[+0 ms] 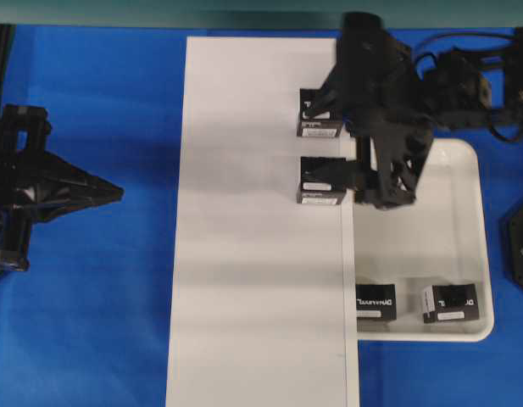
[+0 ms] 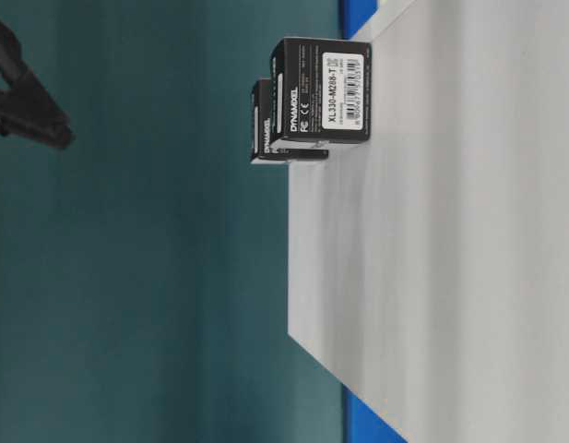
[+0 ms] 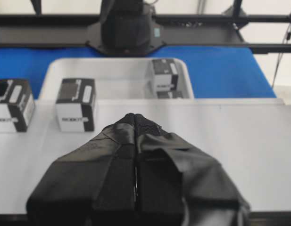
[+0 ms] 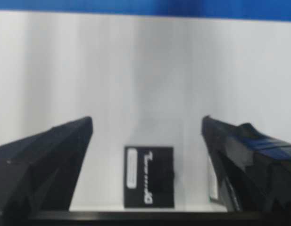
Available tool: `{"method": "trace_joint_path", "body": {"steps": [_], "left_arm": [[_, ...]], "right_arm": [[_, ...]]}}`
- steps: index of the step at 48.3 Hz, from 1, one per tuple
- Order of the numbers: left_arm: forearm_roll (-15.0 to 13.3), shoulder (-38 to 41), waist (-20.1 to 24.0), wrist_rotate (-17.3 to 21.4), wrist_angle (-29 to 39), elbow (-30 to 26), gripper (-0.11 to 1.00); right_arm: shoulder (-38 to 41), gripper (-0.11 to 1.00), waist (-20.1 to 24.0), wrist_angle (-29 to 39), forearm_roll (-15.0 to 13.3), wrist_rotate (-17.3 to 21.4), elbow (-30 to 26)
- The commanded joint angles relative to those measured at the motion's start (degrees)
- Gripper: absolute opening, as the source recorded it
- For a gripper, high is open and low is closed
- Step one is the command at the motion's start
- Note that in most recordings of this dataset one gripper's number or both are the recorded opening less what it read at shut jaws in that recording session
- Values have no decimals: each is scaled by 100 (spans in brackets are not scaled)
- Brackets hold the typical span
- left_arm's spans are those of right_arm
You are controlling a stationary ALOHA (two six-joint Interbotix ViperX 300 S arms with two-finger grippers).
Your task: Place the box from the white plastic tray onto the white base.
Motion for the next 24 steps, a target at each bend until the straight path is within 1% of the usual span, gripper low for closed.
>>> {"method": "trace_joint_path", "body": {"steps": [1, 14, 24], "left_arm": [[9, 44, -9, 0, -44, -149, -7], [9, 35, -9, 9, -44, -149, -7], [9, -9, -9, 0, -35, -132, -7]], "right_arm": [[-246, 98, 88, -334, 26, 18, 193], [-940, 98, 272, -1028, 26, 26, 879], [-1573, 98, 308, -1362, 35, 167, 1415]]}}
